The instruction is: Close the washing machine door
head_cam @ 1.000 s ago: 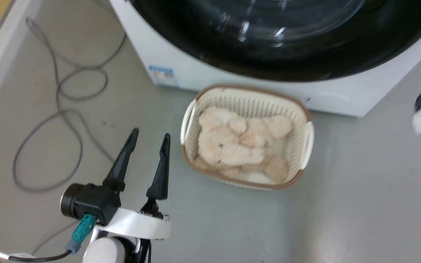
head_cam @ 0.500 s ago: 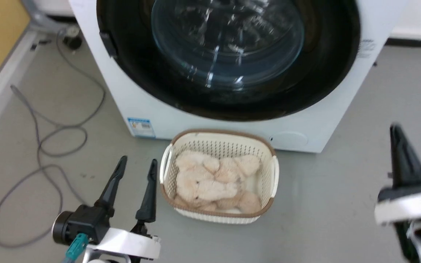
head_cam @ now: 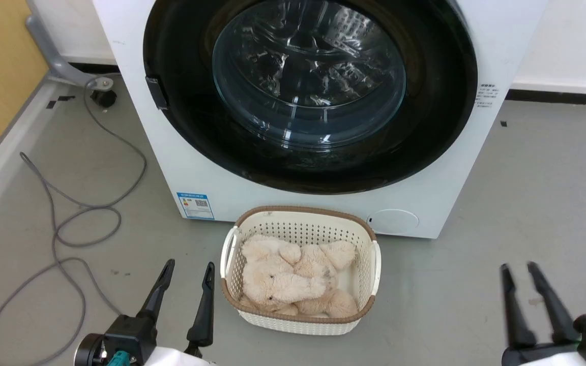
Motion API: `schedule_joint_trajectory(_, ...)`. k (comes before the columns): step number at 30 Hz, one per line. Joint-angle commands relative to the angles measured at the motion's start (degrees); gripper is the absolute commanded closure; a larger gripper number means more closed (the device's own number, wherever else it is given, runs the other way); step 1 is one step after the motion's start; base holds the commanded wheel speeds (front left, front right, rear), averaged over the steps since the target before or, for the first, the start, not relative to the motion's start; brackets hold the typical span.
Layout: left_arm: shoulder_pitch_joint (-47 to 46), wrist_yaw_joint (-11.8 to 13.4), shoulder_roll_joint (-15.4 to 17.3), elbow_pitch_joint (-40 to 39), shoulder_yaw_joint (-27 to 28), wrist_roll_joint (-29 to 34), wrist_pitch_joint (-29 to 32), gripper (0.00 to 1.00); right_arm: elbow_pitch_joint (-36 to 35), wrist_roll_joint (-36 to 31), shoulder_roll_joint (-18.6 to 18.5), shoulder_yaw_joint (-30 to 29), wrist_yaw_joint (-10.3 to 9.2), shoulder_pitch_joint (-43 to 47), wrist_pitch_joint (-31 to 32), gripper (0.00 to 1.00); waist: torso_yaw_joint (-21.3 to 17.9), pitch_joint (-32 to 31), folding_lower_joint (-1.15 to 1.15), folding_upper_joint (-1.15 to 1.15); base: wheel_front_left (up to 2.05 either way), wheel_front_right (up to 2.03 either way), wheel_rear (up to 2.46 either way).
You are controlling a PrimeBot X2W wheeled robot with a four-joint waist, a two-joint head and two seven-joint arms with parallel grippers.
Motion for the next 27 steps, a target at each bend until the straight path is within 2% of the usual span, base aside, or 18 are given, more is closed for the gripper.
schedule_joint_trajectory(1,0.48,0.14,0.03,0.41,0.09,0.4,-0.24,0.0,-0.76,-0.34,0.62,-0.16,-0.04,1.09,-0.24,0.0,0.02,-0.2,0.0,0.0,0.0,0.0,0.0)
schedule_joint_trajectory(17,0.27,0.6,0.03,1.74,-0.52,0.59,-0.24,0.0,-1.24,-1.64,1.57,0.18,-0.04,2.78,-0.25,0.0,-0.28,-0.76,0.0,0.0,0.0,0.0,0.0)
schedule_joint_trajectory(18,0.12,0.45,0.0,1.78,-0.58,0.58,0.03,1.0,-0.89,-1.26,1.36,0.13,0.0,1.93,0.01,1.0,-0.28,-0.78,0.0,0.0,0.0,0.0,0.0)
schedule_joint_trajectory(27,-0.01,0.76,-0.01,1.5,-0.36,0.95,0.88,1.0,-0.85,-1.67,1.45,0.26,0.0,1.5,0.81,1.0,-0.5,-0.89,0.0,0.0,0.0,0.0,0.0)
